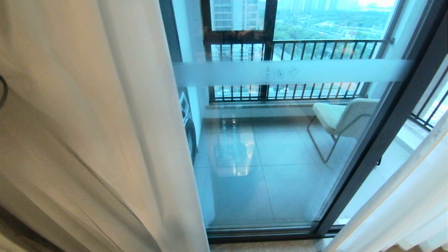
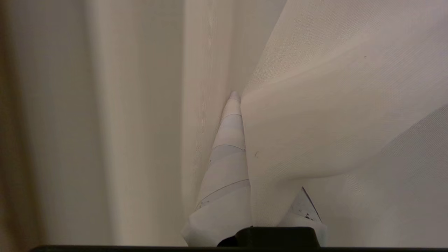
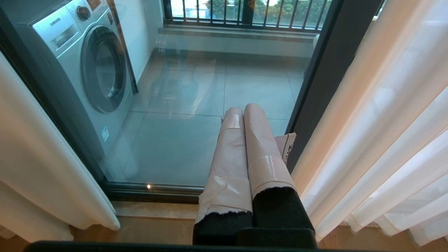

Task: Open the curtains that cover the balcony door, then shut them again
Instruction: Pull the inner curtains open on both sides

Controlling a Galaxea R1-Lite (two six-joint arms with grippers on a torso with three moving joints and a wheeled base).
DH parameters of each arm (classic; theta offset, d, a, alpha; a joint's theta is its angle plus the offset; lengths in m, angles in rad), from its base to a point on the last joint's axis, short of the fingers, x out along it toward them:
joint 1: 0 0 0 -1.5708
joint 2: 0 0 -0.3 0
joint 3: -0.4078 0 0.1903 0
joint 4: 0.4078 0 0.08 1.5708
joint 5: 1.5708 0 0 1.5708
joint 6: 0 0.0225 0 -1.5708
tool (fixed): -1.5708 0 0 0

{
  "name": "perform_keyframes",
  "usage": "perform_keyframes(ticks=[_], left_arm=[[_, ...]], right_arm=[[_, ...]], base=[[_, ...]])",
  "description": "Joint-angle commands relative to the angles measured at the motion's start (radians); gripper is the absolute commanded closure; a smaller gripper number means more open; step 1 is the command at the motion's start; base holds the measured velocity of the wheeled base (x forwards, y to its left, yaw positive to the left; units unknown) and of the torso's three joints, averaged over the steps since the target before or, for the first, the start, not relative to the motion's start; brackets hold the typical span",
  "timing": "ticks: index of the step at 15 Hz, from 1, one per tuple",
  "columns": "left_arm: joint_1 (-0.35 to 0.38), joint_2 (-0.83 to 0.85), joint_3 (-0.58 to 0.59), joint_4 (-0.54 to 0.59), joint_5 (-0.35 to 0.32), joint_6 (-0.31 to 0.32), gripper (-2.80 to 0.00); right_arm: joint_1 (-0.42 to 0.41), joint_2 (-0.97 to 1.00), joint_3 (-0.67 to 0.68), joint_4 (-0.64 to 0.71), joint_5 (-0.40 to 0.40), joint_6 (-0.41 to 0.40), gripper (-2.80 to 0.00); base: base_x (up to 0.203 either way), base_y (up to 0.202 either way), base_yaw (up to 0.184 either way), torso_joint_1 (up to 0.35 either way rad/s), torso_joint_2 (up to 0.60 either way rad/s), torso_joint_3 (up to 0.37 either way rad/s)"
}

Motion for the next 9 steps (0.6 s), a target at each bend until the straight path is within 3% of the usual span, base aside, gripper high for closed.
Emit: perform_keyframes(ticks=[1, 9], left_arm=[[0.079, 0.025, -0.024, -0.008, 0.001, -0.007, 0.00], [0.314, 0.143, -0.094, -0.012, -0.010, -0.055, 0.00]], right_arm=[[0.000, 0.000, 0.000, 0.000, 0.000, -0.001, 0.00], [0.000, 0.000, 0.000, 0.000, 0.000, -0.001, 0.00]], base=[[0.000, 0.000, 0.000, 0.000, 0.00, 0.000], [0.000, 0.000, 0.000, 0.000, 0.00, 0.000]])
